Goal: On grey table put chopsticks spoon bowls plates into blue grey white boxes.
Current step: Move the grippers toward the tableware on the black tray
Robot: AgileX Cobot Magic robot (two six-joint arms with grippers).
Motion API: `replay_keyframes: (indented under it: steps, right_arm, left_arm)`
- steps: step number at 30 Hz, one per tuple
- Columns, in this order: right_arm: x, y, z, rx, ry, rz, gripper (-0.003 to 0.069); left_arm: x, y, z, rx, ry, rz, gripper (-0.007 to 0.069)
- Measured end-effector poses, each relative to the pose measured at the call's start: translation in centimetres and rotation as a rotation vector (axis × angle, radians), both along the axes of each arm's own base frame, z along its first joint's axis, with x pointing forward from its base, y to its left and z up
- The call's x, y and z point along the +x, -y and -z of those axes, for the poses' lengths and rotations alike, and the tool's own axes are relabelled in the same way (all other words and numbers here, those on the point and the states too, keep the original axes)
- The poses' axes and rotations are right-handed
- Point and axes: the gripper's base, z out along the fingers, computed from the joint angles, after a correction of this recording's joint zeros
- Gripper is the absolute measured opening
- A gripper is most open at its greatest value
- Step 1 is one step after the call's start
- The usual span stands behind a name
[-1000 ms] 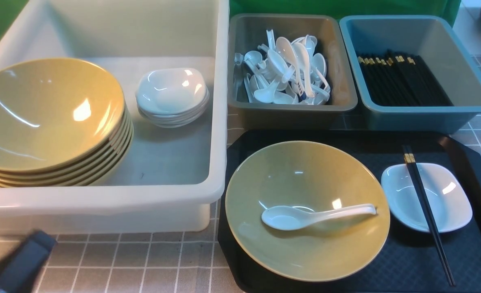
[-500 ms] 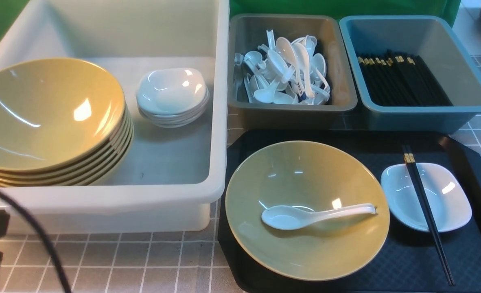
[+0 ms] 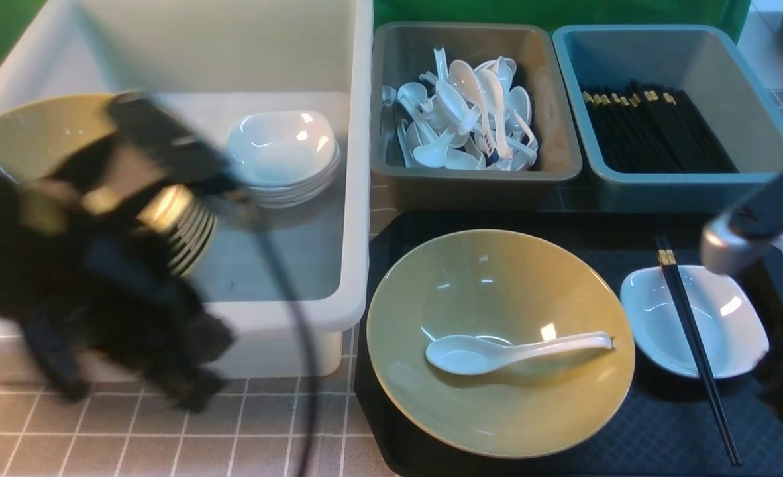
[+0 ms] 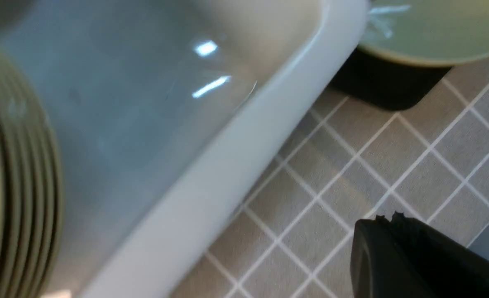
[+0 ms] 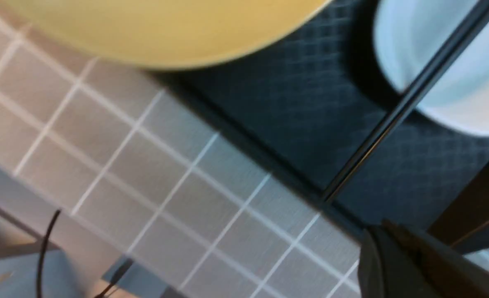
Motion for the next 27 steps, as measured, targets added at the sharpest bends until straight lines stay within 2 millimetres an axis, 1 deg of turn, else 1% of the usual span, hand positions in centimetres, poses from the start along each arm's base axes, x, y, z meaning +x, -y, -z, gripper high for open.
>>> replay_keyframes:
  steps: [1, 4, 6, 7, 10, 11, 12, 14, 15, 16, 17, 20, 22, 27]
  right_arm:
    - [0.9, -0.4, 0.0, 0.005, 0.01, 0.018, 0.0008]
    - [2.5, -0.5, -0.1, 0.026, 0.032, 0.074, 0.0032]
    - [3.7, -0.3, 0.4, 0.036, 0.021, 0.13, 0.0079]
    - [3.8, -0.3, 0.4, 0.041, 0.021, 0.136, 0.009]
    - [5.1, 0.0, 1.3, 0.084, -0.015, 0.197, 0.019]
    - [5.6, 0.1, 1.7, 0.105, -0.021, 0.217, 0.025]
    - [6.1, 0.2, 2.1, 0.116, -0.026, 0.231, 0.0283]
    - [7.1, 0.6, 2.9, 0.134, -0.035, 0.278, 0.038]
    - [7.3, 0.7, 3.2, 0.134, -0.043, 0.286, 0.0386]
    - [7.7, 1.1, 3.5, 0.135, -0.049, 0.307, 0.0416]
    - [8.0, 1.4, 3.8, 0.134, -0.057, 0.324, 0.043]
    - [9.1, 2.6, 5.1, 0.129, -0.071, 0.377, 0.0452]
    - [9.8, 3.0, 5.9, 0.127, -0.072, 0.397, 0.0453]
    - [11.5, 3.0, 8.4, 0.123, -0.087, 0.416, 0.0447]
  left_arm:
    - [0.6, 1.6, -0.2, 0.006, 0.006, 0.05, -0.0008]
    - [1.2, 4.1, -0.2, -0.001, 0.019, 0.118, -0.0008]
    - [1.2, 5.7, 0.1, -0.004, 0.023, 0.166, -0.0008]
    - [1.2, 6.0, 0.3, -0.002, 0.019, 0.174, -0.0008]
    - [1.0, 7.2, 1.0, 0.014, -0.001, 0.215, -0.0008]
    - [1.0, 7.5, 1.4, 0.02, -0.011, 0.223, -0.0008]
    - [1.1, 7.7, 1.6, 0.022, -0.018, 0.225, -0.0008]
    - [1.2, 7.9, 1.9, 0.028, -0.024, 0.227, -0.0008]
    - [1.2, 7.9, 1.9, 0.029, -0.025, 0.227, -0.0008]
    - [1.2, 8.0, 1.9, 0.03, -0.027, 0.226, -0.0008]
    - [1.2, 8.0, 1.9, 0.029, -0.029, 0.224, -0.0008]
    - [1.2, 8.0, 1.9, 0.03, -0.028, 0.225, -0.0008]
    - [1.2, 8.0, 1.9, 0.029, -0.028, 0.225, -0.0008]
    - [1.3, 8.1, 1.9, 0.022, -0.014, 0.223, -0.0008]
